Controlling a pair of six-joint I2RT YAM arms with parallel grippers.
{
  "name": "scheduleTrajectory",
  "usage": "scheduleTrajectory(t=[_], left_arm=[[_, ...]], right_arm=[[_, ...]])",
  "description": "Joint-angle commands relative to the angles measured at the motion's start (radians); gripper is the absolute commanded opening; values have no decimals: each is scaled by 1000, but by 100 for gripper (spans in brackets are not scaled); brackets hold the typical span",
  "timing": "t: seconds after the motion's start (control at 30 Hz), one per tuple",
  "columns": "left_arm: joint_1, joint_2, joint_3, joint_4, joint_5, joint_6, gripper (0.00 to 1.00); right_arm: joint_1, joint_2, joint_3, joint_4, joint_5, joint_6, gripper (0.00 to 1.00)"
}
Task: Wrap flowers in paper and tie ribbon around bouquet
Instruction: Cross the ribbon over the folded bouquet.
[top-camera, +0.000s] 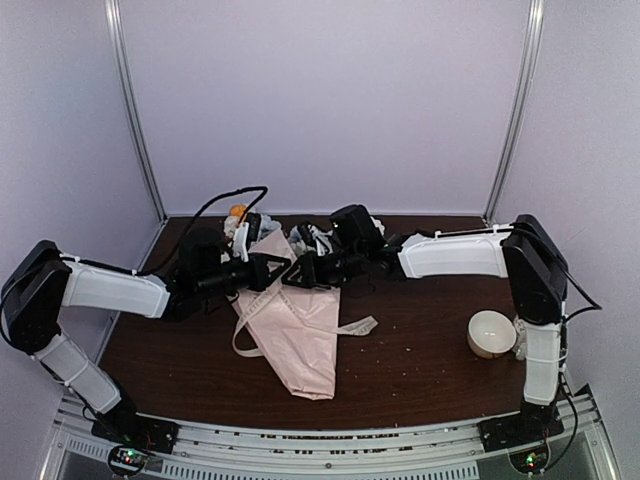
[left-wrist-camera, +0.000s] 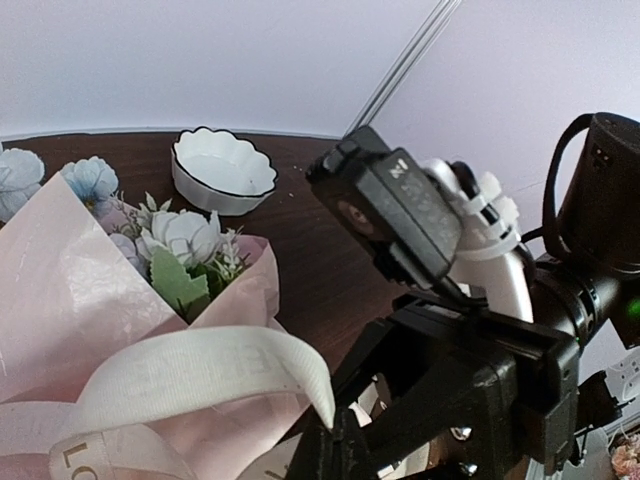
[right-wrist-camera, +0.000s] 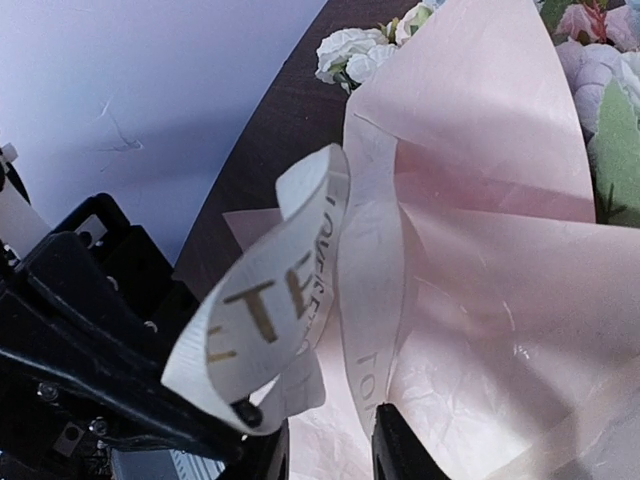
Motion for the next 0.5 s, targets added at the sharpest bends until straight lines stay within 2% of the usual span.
scheduleTrajectory(t=[0.0, 0.07, 0.2, 0.23, 0.3, 0.37, 0.4, 0.47], left_arm=[[-1, 4, 6, 65, 29, -7, 0], [-1, 7, 10, 63, 32, -8, 0], [-1, -2, 19, 19, 30, 23, 0], [-1, -10, 29, -30, 24, 51, 1], [-1, -32, 63, -175, -12, 124, 15], [-1, -52, 102, -317, -51, 217, 23], [-1, -63, 114, -367, -70, 252, 22], [-1, -79, 119, -404, -112, 287, 11]], right_arm=[[4, 27, 48, -72, 71, -18, 31], [4, 30, 57, -83, 79, -22, 28], [3, 34, 76, -118, 101, -36, 2], [1, 33, 79, -128, 108, -38, 0], [-1, 30, 80, -142, 116, -41, 0], [-6, 28, 76, -144, 117, -41, 0], [-8, 27, 72, -137, 109, -41, 0], [-11, 18, 53, -104, 83, -35, 0]])
